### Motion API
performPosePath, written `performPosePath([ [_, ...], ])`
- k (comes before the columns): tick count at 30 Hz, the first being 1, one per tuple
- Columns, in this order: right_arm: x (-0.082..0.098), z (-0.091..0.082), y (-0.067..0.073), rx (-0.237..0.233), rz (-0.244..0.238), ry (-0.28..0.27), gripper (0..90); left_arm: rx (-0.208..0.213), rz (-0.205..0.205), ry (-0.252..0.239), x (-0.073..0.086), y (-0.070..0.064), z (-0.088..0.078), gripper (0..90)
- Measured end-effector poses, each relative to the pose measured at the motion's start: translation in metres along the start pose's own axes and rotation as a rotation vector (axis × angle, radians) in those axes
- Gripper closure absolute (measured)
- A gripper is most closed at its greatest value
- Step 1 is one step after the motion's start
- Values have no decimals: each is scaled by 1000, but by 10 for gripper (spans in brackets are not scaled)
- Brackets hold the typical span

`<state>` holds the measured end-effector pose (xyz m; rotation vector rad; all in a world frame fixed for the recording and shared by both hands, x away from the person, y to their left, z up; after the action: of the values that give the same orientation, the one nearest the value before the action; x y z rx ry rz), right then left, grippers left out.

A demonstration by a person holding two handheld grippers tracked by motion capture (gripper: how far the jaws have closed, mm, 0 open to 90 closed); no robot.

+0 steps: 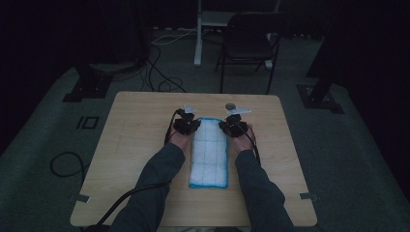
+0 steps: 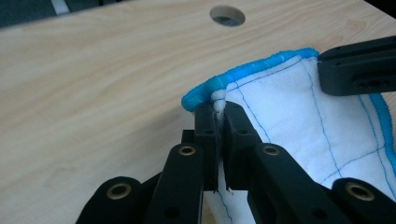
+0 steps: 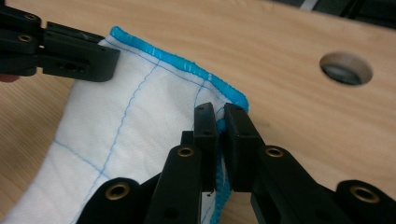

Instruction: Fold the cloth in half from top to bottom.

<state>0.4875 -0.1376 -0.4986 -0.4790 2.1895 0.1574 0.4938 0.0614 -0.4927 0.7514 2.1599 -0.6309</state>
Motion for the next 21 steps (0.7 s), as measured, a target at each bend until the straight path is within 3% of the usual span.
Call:
performPosePath([
  [7,-7,-9,1,-1,-4,-26,851,2,18,-11,-4,-2,-7,865],
  [21,7,-26,8,-17,-48,-58,850,51,19,-55,8,-14,-23,866],
])
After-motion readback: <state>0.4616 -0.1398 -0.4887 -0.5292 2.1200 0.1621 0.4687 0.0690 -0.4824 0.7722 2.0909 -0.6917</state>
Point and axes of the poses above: each handheld gripper's, and its own axes: z roughly forward along the jaws, x roughly out of its underside, y roughly to its left, the point moved 2 cm from there along z, roughly forward along the jaws, and after that the axes turned 12 degrees about x, right-handed, at the moved point
